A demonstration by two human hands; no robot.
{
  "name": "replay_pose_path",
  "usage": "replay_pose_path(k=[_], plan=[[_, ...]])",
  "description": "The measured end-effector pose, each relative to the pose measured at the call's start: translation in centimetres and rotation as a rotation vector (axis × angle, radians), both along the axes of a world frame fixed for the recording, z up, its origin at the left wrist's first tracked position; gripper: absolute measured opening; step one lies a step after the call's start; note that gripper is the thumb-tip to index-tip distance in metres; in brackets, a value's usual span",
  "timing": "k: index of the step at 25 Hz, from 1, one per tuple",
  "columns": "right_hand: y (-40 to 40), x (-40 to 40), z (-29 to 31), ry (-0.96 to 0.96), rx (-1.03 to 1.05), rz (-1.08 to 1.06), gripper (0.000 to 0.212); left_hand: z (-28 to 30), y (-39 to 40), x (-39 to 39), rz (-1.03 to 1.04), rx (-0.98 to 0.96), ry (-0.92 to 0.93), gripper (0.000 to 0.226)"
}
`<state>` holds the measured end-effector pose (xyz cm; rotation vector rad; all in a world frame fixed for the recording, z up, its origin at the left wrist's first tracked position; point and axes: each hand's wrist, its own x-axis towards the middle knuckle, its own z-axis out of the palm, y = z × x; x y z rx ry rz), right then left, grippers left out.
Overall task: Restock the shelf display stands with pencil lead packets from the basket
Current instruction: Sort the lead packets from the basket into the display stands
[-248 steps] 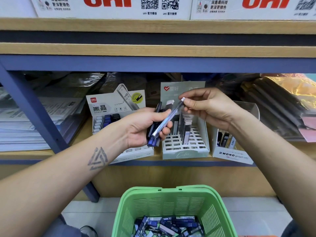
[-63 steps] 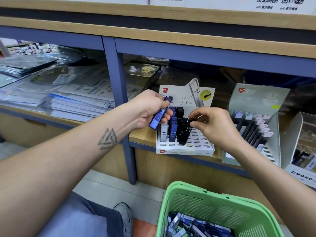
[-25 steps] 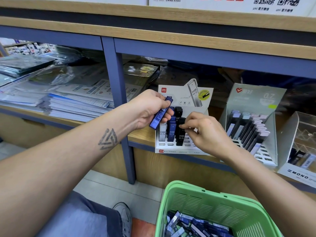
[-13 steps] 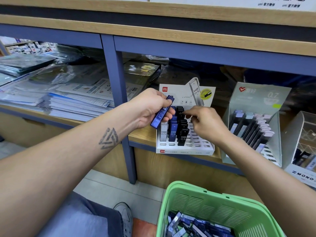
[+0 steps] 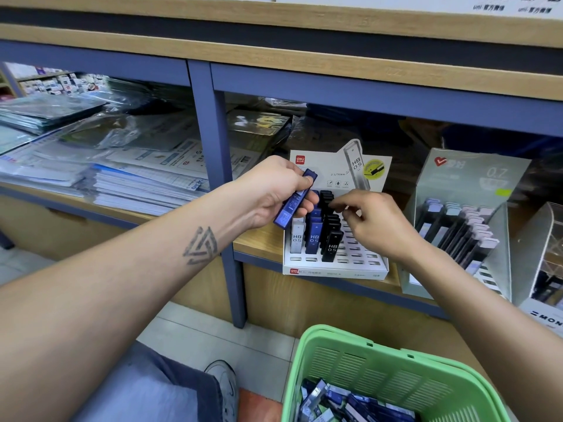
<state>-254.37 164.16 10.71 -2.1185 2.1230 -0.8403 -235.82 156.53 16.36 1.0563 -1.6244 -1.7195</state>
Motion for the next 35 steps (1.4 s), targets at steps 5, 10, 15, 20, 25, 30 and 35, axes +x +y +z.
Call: replay_pose_path(k=[5,10,15,20,25,30,35], plan=[[-0.6,-0.1,0.6,-0.079,0.078,0.063,0.025,-0.1,-0.3,0.0,0.004,-0.006,0.005,0.020],[-0.7,-1.0,0.3,0.039,0.135,0.033,0.031,0.0,-0.4,0.0,0.004,-0.004,0.008,0.019],[-0.4,-1.0,-0.1,-0.086,0.000,0.102,0.026,-0.1,-0.7,-0.1,0.011,-0.009,0.008,0.023],[-1.8,-1.0,-0.5,0.039,-0.056,0.084,0.023,-0.2,-0.5,-0.3,0.000,-0.007,0.014,0.015],[-1.5,-0.8,-0.5,0.007,-0.120,0.055,0.021,-0.2,-0.5,-0.4,0.001,-0.007,0.013,0.013],[-0.2,-1.0,0.3,-0.274,0.034,0.062,0.012,-0.1,-0.5,-0.6,0.007,-0.010,0.014,0.014],[-0.6,-0.8,0.1,-0.330,0.068,0.026,0.011,-0.1,-0.3,-0.8,0.004,-0.008,0.016,0.014]])
